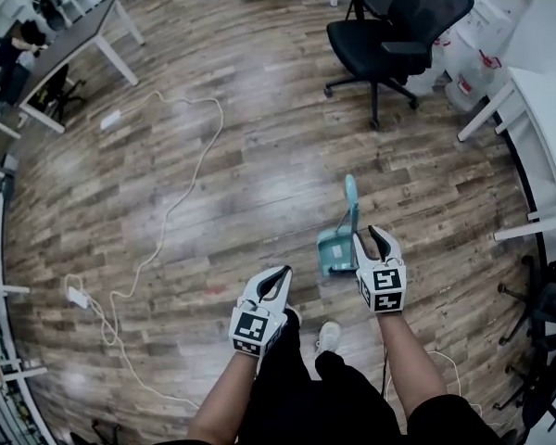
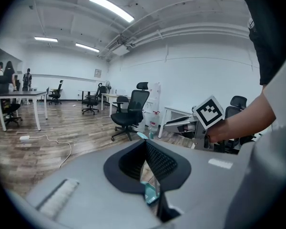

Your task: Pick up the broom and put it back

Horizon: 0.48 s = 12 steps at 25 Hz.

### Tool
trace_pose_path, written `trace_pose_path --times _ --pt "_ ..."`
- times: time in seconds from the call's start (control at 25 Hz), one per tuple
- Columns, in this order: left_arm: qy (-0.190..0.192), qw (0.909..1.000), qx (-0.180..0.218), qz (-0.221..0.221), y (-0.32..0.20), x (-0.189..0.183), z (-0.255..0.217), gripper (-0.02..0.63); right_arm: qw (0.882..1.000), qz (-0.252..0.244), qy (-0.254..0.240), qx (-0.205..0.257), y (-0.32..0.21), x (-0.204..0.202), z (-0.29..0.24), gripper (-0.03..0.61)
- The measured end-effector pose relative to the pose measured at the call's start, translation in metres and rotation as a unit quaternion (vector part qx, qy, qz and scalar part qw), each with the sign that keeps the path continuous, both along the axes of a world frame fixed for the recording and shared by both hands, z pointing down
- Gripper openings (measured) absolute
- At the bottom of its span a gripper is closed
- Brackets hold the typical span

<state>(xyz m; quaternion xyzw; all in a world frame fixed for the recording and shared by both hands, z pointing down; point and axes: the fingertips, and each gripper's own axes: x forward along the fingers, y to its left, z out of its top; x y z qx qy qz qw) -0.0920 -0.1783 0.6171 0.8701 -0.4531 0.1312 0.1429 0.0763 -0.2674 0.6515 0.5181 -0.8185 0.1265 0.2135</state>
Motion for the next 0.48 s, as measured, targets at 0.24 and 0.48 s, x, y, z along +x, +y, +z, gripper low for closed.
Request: trace_pose_path --times 0.24,0.48 --pt "0.010 0.9995 0.026 -0.012 0.005 0.009 -0.041 0.020 0.998 -0.024 -0.017 0.057 0.037 -0.007 -0.061 0.026" --pt "0.020 0.9971 0.071 -0.018 0.025 0.016 -0.074 0.020 0.993 -0.041 -0.056 0.094 0.078 -0.008 -0.116 0.002"
